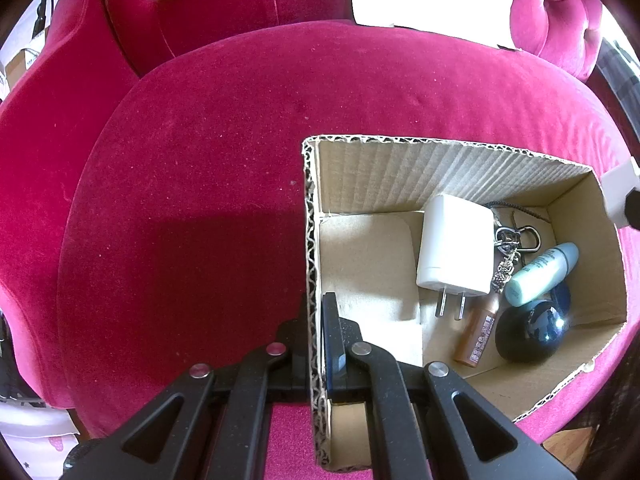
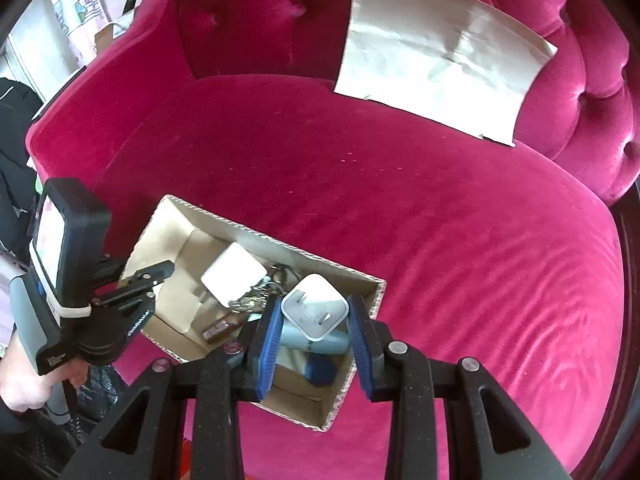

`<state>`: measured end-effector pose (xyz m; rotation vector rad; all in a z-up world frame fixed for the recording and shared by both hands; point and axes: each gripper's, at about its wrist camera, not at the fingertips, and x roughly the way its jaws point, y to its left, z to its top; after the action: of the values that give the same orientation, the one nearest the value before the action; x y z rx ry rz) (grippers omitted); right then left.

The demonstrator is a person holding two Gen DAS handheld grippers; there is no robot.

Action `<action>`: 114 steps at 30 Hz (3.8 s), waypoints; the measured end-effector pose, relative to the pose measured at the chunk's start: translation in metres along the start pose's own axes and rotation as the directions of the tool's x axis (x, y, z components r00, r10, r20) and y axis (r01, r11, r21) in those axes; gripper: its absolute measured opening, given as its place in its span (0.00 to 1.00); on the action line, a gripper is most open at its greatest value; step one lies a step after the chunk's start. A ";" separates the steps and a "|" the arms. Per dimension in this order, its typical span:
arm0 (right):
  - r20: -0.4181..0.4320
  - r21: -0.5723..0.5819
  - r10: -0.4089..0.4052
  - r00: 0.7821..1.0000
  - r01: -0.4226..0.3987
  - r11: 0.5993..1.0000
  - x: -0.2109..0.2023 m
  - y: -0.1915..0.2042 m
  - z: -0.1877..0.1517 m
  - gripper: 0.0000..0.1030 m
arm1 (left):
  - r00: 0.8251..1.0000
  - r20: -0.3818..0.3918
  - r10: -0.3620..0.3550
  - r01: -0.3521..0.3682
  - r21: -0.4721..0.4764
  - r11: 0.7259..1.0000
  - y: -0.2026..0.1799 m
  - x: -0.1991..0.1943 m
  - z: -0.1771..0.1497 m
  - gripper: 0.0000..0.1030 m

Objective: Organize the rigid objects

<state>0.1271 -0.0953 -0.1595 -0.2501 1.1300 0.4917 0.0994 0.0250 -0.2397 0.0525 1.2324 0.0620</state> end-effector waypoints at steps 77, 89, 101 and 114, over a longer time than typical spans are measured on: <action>-0.011 0.203 -0.059 0.998 0.060 0.977 0.012 -0.001 -0.011 1.00 | 0.998 0.041 0.039 -0.040 0.039 0.998 -0.019 -0.028 0.017 1.00; 0.024 0.221 -0.085 0.996 0.078 0.972 -0.040 0.002 -0.022 1.00 | 0.996 0.091 0.004 -0.009 0.053 0.999 -0.047 -0.085 0.004 1.00; 0.049 0.232 -0.103 0.994 0.089 0.969 -0.093 0.013 -0.051 1.00 | 0.989 0.146 -0.012 0.007 0.030 1.000 -0.041 -0.146 -0.031 1.00; 0.117 0.229 -0.139 0.983 0.109 0.967 -0.141 0.027 -0.071 1.00 | 0.977 0.213 -0.018 0.012 0.031 0.999 -0.048 -0.190 -0.052 1.00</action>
<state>0.0092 -0.1375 -0.0592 -0.0911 1.0226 0.2639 -0.0114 -0.0369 -0.0814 0.0734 1.0191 0.0243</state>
